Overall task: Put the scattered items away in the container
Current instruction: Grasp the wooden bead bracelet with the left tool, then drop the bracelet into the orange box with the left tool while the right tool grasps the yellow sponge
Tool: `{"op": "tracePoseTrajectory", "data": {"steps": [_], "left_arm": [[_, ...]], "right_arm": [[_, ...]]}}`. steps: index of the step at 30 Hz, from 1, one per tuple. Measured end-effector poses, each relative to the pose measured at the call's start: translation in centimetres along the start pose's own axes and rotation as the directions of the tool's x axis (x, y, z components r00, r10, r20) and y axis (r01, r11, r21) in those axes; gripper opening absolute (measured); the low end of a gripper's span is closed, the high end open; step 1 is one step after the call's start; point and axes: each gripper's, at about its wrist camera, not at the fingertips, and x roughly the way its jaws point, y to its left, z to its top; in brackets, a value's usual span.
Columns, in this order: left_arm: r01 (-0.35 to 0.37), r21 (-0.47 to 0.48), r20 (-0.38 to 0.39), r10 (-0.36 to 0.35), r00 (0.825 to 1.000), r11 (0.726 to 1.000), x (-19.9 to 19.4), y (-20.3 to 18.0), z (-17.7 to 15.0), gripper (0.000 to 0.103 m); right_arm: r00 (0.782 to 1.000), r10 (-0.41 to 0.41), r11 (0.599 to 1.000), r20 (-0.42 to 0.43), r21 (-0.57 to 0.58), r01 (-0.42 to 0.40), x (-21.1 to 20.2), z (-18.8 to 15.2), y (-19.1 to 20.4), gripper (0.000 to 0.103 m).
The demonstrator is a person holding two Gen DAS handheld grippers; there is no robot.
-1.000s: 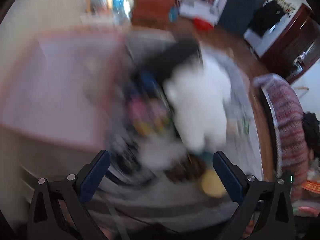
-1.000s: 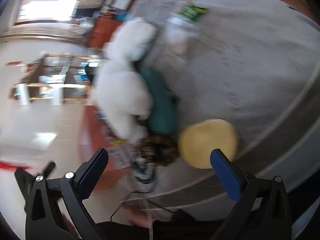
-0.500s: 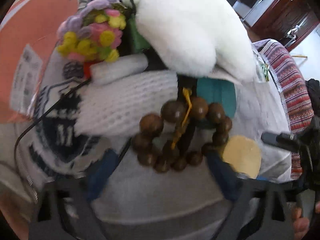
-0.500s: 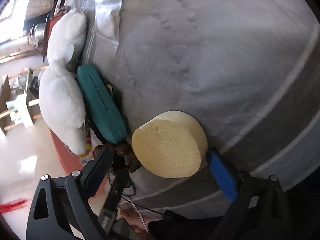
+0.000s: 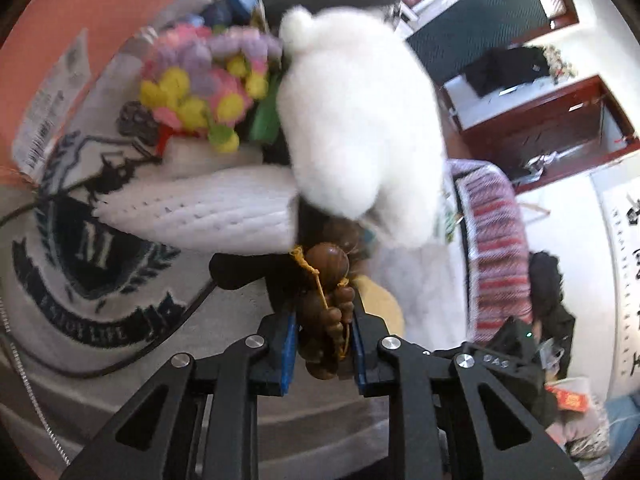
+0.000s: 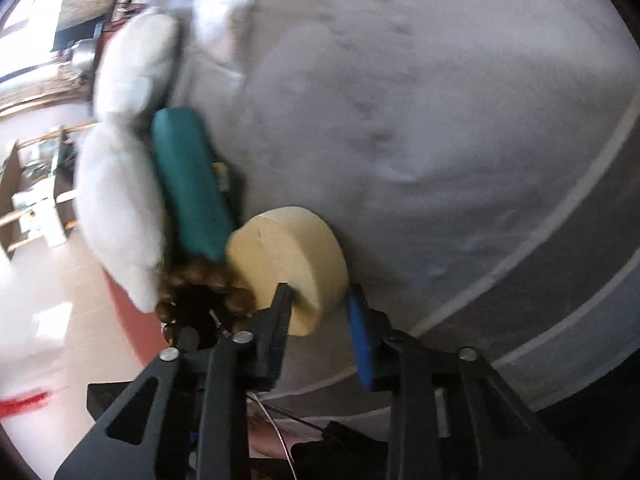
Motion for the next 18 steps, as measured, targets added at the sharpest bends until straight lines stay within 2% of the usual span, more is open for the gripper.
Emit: {"op": "tracePoseTrajectory", "data": {"steps": [7,8,9,14,16,18], "left_arm": [[0.066,-0.052,0.062,-0.063,0.996,0.996,-4.4,-0.9,0.6,0.017],[0.076,-0.064,0.067,-0.072,0.995,0.995,-5.0,-1.0,0.6,0.015],[0.086,-0.072,0.071,-0.081,0.994,0.994,-5.5,-1.1,0.5,0.015],[0.097,-0.064,0.098,-0.091,0.991,0.993,-8.0,-2.2,0.4,0.015],[0.105,-0.062,0.113,-0.098,0.989,0.992,-9.6,-2.0,0.9,0.015],[0.121,-0.067,0.125,-0.112,0.986,0.99,-10.9,-1.3,0.9,0.015]], "right_arm": [[0.992,0.116,0.988,0.056,-0.105,-0.11,-2.7,-1.4,1.6,0.02],[0.99,0.127,0.986,0.06,-0.113,-0.12,-3.0,-1.5,2.0,0.014],[0.987,0.148,0.983,0.062,-0.123,-0.14,-2.8,-2.0,2.5,0.0],[0.982,0.178,0.973,0.066,-0.158,-0.166,-3.0,-3.5,4.4,0.0],[0.981,0.185,0.973,0.058,-0.149,-0.175,-3.3,-3.6,3.9,0.0],[0.982,0.177,0.978,0.058,-0.12,-0.169,-3.2,-3.5,3.4,0.006]]}}
